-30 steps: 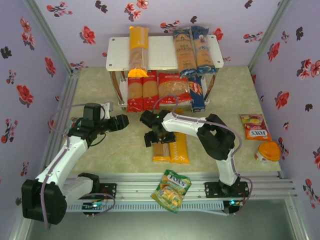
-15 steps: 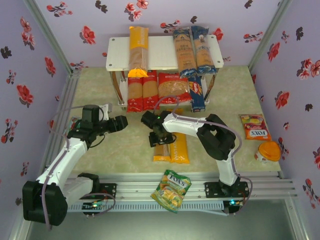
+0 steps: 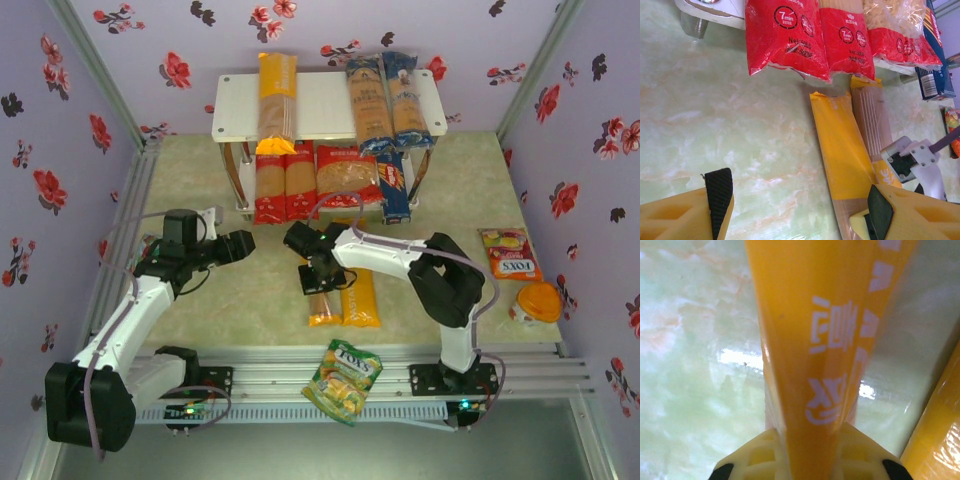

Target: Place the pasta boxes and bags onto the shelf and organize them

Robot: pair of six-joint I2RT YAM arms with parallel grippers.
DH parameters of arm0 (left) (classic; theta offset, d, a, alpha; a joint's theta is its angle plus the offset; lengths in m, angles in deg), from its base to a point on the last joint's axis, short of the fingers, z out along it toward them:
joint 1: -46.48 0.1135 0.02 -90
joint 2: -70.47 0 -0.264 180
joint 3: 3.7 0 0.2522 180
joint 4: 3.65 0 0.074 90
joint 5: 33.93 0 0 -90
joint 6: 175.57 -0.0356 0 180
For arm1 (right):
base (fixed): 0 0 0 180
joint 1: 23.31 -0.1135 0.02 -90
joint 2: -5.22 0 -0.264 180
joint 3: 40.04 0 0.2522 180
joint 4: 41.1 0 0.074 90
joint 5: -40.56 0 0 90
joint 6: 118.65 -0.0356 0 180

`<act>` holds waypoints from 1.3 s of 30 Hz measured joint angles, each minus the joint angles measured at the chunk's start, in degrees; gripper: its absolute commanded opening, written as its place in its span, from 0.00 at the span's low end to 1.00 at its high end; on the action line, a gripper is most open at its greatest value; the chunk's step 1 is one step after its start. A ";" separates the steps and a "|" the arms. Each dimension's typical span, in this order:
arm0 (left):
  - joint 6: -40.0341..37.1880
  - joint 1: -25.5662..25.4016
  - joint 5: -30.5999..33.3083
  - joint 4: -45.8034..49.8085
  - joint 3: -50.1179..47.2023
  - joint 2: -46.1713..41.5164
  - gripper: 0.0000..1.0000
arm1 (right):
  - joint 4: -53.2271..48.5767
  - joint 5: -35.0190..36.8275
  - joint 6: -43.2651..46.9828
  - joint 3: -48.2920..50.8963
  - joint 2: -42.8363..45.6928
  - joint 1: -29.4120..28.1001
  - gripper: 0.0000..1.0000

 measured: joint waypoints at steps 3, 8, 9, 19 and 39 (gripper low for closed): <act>0.17 0.26 -0.61 -0.17 0.13 0.02 0.72 | -0.42 -0.11 0.46 0.00 0.15 -0.50 0.00; 0.70 0.81 -1.60 -0.20 1.09 0.02 0.72 | -2.64 -0.39 1.01 0.00 1.11 -1.01 0.00; 0.85 0.87 -1.64 -0.20 1.33 0.02 0.72 | -3.08 -0.50 1.18 0.00 1.46 -1.01 0.00; 1.05 1.77 -2.03 1.22 4.28 0.90 0.72 | -5.73 -1.31 1.86 -0.74 10.86 -1.33 0.00; -0.09 4.46 -2.05 5.88 10.78 2.19 0.71 | -17.16 3.91 14.97 -12.15 41.94 -4.15 0.00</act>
